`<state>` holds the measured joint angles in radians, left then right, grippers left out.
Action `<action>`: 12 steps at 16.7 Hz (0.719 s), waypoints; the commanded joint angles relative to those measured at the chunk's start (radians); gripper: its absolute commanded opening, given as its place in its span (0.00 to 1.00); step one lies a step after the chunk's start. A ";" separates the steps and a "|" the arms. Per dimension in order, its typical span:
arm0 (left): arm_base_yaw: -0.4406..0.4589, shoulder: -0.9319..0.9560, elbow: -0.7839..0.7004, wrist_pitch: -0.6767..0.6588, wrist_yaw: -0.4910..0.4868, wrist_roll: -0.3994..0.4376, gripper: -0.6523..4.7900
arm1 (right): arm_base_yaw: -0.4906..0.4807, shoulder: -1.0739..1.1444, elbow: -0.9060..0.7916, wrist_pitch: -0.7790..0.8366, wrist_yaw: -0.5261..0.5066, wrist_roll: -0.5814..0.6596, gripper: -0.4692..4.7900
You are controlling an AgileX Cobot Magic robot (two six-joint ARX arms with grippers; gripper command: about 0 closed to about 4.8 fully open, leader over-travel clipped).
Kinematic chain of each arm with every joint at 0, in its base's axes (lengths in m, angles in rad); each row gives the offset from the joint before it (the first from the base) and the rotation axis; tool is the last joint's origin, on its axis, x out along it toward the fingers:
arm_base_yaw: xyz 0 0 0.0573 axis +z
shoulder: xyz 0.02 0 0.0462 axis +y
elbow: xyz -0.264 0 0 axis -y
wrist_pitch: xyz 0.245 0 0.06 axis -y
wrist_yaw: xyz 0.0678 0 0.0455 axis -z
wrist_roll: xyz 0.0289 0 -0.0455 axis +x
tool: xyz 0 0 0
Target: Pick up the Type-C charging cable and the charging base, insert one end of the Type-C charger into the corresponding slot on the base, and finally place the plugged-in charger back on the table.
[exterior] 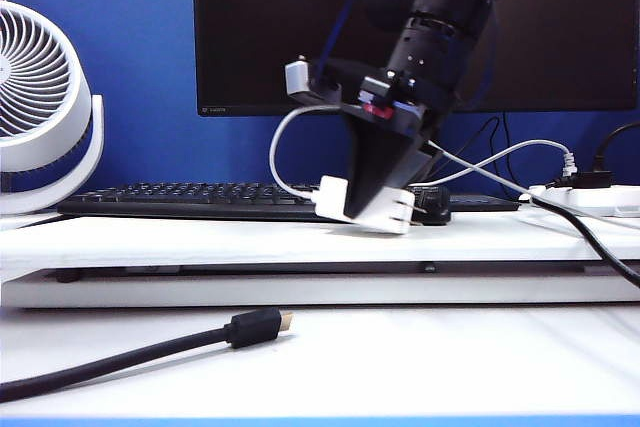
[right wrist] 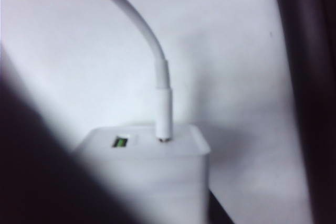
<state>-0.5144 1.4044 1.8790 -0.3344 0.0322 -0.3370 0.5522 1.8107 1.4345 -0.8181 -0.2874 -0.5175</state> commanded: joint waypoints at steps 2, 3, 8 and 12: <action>0.001 -0.017 0.004 -0.018 -0.013 0.016 0.11 | -0.003 -0.016 0.005 0.068 0.016 0.021 0.57; 0.001 -0.020 0.004 -0.023 -0.013 0.016 0.11 | -0.002 -0.017 0.006 0.071 0.024 0.026 0.57; 0.001 -0.032 0.004 -0.060 -0.018 0.043 0.11 | -0.001 -0.129 0.006 0.074 0.023 0.047 0.59; 0.001 -0.035 0.004 -0.061 -0.018 0.043 0.11 | -0.001 -0.166 0.006 0.056 0.084 0.046 0.60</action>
<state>-0.5144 1.3750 1.8793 -0.4046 0.0166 -0.3031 0.5503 1.6497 1.4391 -0.7528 -0.2115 -0.4721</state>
